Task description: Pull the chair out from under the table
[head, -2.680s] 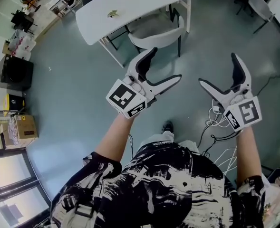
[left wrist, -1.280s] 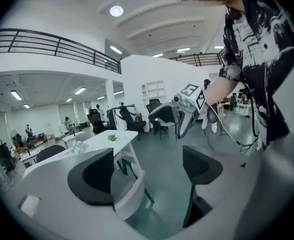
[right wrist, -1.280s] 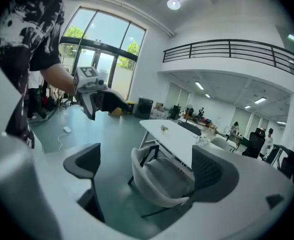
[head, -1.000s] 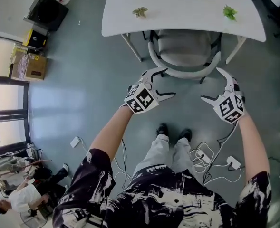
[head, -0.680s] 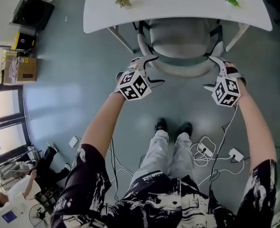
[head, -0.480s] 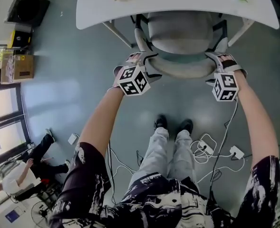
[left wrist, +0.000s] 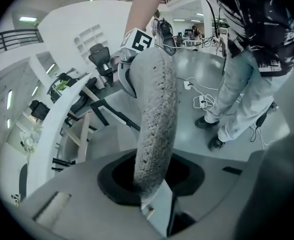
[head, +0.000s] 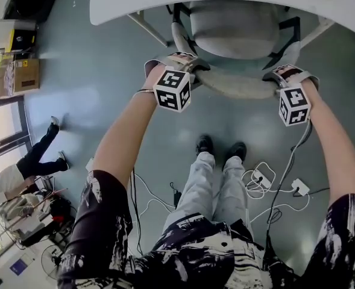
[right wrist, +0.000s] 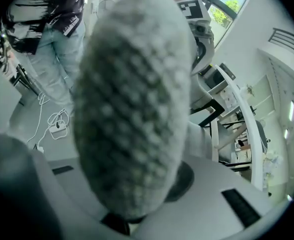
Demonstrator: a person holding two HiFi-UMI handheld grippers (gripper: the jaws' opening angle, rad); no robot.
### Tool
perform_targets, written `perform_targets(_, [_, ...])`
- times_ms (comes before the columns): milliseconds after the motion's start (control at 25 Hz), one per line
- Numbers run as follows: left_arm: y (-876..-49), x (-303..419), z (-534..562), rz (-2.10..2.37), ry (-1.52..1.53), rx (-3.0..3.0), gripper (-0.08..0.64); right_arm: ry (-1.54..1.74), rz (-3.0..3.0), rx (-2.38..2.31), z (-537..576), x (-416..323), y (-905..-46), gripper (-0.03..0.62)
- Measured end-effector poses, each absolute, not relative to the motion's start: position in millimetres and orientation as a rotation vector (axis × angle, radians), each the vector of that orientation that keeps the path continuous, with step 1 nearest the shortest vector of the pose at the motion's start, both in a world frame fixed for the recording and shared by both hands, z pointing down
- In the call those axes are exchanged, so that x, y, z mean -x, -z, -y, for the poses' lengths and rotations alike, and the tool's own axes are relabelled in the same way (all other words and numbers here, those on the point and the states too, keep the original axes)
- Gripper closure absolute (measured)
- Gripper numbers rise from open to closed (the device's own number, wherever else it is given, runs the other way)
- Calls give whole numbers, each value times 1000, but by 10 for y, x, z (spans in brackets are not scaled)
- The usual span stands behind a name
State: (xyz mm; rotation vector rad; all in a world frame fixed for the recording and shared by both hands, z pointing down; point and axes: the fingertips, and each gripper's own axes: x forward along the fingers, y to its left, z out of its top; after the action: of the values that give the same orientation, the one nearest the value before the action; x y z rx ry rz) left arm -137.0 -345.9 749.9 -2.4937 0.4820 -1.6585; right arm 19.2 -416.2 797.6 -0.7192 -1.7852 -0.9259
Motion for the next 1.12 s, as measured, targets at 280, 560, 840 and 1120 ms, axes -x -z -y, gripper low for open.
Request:
perform_targets(280, [-7502,1359,3409,-402,1679,2466,477,902,1790,707,4137,-190,-7950,520])
perform_targets(560, [-7515,1320,3350,-370,1703,2440,489,867,1789,691,4106,-226,-7955,531])
perform_targets(840, [-7492,1034,2958,-355,1720,2440,495,844,1786,687,3771,-498,-7950,532])
perform_targets(1120, [-7529,602,2307,-379,1733,2444,495,840,1781,680,3151,-925,-7958,531])
